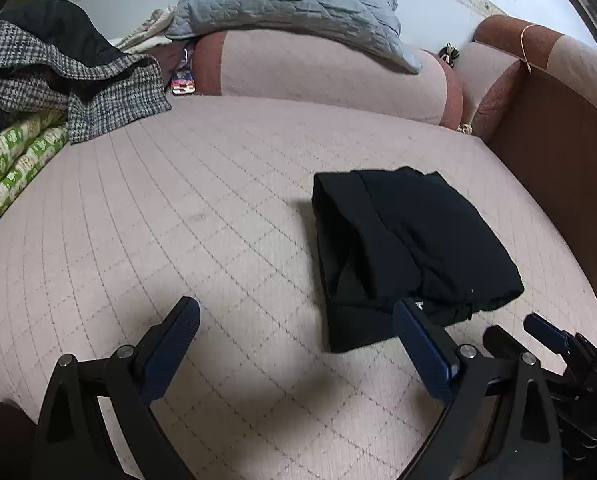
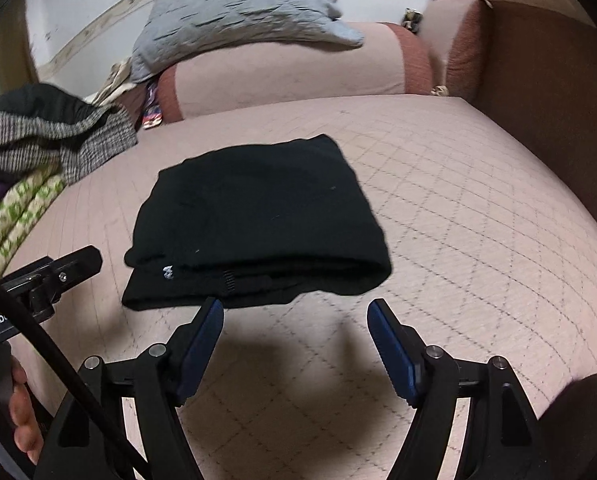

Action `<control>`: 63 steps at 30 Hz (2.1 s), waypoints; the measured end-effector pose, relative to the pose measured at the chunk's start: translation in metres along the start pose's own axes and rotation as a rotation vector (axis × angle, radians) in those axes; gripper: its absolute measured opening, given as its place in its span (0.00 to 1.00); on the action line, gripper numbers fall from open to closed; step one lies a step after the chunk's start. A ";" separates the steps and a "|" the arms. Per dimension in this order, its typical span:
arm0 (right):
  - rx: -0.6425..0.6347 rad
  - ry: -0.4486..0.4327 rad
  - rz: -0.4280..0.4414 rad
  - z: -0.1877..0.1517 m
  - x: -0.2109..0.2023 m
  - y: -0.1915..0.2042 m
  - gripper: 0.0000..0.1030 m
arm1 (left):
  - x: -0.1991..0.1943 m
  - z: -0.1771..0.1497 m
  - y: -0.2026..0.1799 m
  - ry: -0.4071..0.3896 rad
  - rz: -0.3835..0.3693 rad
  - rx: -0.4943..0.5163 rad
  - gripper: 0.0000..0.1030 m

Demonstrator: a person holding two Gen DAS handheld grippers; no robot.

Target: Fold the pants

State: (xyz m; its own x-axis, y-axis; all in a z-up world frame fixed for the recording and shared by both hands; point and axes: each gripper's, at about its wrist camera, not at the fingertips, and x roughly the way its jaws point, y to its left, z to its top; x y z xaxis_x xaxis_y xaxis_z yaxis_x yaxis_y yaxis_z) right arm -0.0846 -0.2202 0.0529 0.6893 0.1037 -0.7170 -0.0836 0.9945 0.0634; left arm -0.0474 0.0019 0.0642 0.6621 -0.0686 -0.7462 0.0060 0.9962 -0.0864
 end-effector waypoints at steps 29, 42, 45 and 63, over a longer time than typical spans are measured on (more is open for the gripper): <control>-0.045 -0.085 -0.009 0.018 -0.045 -0.020 0.77 | 0.011 0.022 0.030 0.079 -0.215 -0.144 0.94; 0.209 0.131 0.248 0.132 0.092 -0.081 0.78 | 0.136 0.074 0.004 0.343 -0.392 -0.143 0.94; 0.238 0.199 0.300 0.140 0.130 -0.083 0.78 | 0.144 0.084 -0.005 0.320 -0.410 -0.094 0.95; 0.099 0.184 0.440 0.177 0.101 -0.017 0.22 | 0.107 0.116 -0.002 0.234 -0.506 -0.114 0.36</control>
State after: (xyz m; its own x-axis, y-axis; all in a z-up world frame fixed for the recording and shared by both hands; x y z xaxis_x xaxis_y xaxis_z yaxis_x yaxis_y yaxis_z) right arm 0.1135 -0.2238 0.1023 0.4647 0.5190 -0.7174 -0.2640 0.8546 0.4472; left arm 0.1106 -0.0014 0.0615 0.4140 -0.5589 -0.7186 0.1896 0.8250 -0.5324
